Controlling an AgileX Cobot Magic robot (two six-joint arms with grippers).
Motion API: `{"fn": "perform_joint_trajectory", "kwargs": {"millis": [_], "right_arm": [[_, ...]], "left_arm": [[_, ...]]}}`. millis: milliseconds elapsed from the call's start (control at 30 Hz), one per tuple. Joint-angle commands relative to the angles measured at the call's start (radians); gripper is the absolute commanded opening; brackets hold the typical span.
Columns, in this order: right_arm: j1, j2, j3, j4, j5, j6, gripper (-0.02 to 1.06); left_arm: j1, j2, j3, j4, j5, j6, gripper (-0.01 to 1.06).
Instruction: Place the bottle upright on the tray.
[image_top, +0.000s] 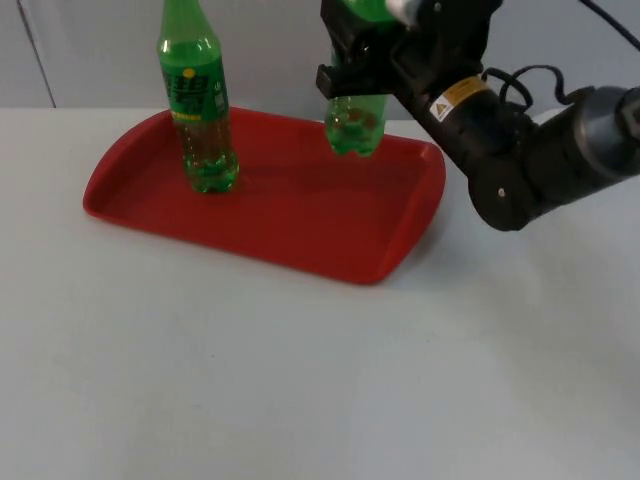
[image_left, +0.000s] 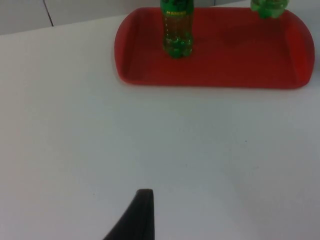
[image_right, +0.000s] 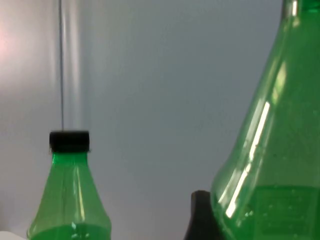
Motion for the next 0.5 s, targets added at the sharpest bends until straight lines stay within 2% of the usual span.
{"fn": "perform_joint_trajectory", "kwargs": {"millis": [0,233,467], "right_arm": [[0.001,0.061,-0.077,-0.019,-0.031,-0.001,0.00],[0.001,0.137,-0.154,-0.016,-0.031,-0.001,0.00],[0.001,0.173,-0.168,-0.010,-0.031,-0.001,0.00]], "left_arm": [[-0.007,-0.004,0.005,0.002,-0.003,-0.006,1.05],[-0.007,-0.004,0.005,0.002,-0.003,-0.006,1.05],[-0.007,-0.004,0.005,0.002,-0.003,-0.006,1.05]]}}
